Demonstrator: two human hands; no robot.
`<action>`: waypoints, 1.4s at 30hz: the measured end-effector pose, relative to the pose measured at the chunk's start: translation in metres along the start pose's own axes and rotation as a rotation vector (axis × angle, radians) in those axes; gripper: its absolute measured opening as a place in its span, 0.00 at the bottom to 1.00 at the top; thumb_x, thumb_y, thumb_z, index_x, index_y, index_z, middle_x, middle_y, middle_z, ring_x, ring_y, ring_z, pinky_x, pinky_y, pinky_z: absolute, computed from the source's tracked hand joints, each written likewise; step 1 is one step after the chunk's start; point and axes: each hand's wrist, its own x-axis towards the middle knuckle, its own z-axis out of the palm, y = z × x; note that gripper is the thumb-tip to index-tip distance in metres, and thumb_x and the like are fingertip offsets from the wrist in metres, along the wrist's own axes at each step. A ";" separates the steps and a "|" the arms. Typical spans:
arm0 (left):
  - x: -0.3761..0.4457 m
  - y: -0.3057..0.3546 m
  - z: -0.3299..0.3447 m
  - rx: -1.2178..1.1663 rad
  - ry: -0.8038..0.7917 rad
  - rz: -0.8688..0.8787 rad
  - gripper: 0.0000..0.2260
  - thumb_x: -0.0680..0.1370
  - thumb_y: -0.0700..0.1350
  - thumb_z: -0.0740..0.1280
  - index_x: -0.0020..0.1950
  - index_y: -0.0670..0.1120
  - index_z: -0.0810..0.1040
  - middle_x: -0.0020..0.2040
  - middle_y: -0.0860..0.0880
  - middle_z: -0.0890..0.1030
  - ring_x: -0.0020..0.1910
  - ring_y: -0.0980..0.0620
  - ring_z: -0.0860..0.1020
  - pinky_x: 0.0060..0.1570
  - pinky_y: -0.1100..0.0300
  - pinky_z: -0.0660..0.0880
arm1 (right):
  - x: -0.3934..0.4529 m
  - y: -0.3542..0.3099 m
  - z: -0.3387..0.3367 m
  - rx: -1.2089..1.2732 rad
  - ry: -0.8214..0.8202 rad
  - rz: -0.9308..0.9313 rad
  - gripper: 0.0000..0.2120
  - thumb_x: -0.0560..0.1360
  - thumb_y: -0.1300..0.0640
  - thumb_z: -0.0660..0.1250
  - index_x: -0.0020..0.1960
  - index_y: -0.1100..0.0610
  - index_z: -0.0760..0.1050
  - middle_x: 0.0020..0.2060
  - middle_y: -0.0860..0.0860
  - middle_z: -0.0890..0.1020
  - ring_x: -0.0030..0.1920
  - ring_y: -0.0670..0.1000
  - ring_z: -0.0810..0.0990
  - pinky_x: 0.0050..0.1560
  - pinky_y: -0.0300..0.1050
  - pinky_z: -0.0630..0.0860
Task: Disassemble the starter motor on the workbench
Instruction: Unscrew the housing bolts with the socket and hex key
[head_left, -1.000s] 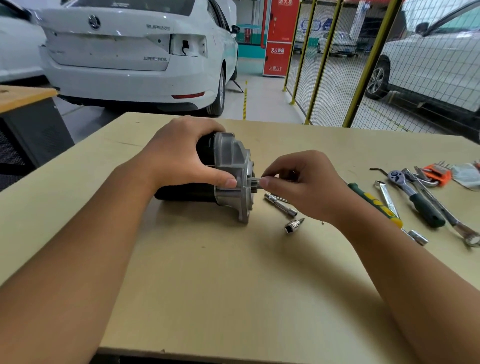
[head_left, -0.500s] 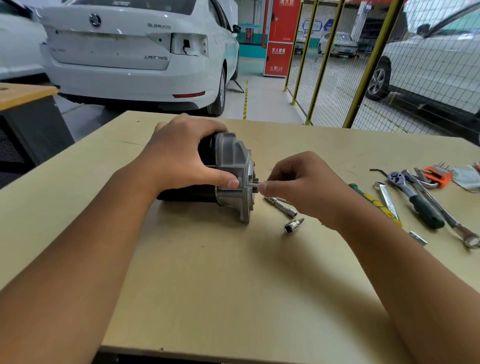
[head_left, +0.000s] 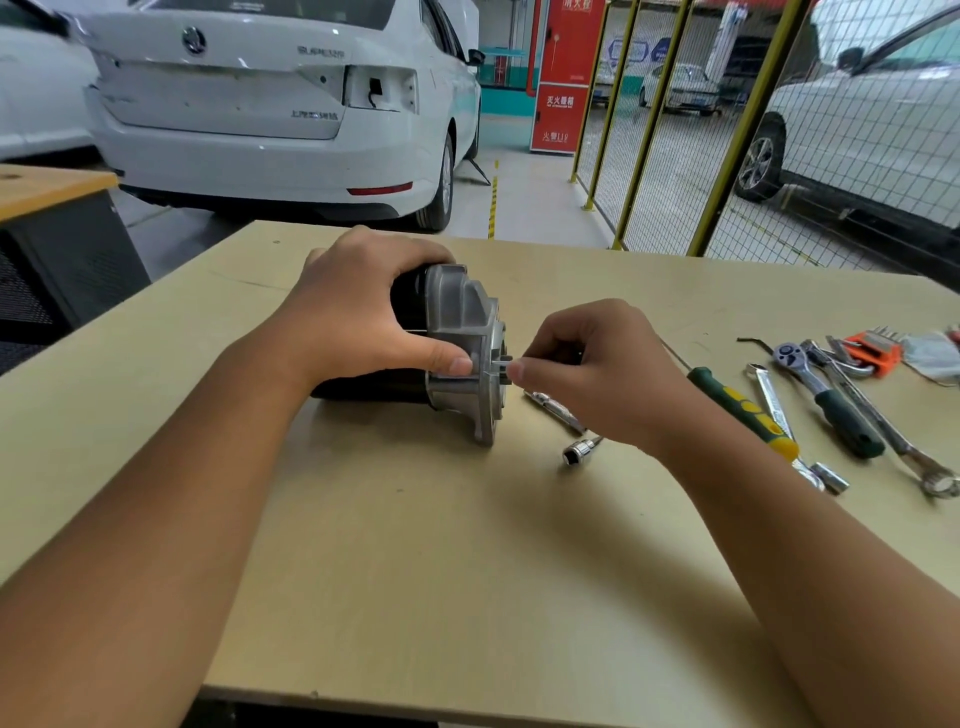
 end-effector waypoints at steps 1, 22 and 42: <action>0.000 0.000 0.000 0.001 0.002 0.001 0.40 0.56 0.77 0.72 0.64 0.62 0.78 0.57 0.60 0.80 0.62 0.50 0.73 0.64 0.38 0.71 | 0.000 0.000 0.000 0.000 -0.006 0.001 0.09 0.73 0.53 0.76 0.38 0.57 0.83 0.30 0.52 0.81 0.30 0.45 0.74 0.32 0.39 0.70; -0.002 0.039 0.023 0.187 -0.114 0.345 0.07 0.79 0.55 0.68 0.49 0.57 0.86 0.63 0.62 0.81 0.73 0.55 0.70 0.72 0.33 0.57 | 0.004 0.018 -0.031 0.174 -0.197 -0.101 0.08 0.73 0.49 0.74 0.46 0.53 0.81 0.37 0.50 0.82 0.38 0.54 0.78 0.39 0.50 0.74; 0.002 0.017 0.016 0.156 -0.164 0.293 0.09 0.81 0.57 0.66 0.56 0.61 0.85 0.61 0.68 0.79 0.72 0.60 0.67 0.75 0.42 0.50 | 0.009 0.040 -0.054 -0.166 -0.349 -0.088 0.06 0.76 0.60 0.73 0.50 0.51 0.86 0.33 0.44 0.83 0.31 0.43 0.77 0.33 0.39 0.75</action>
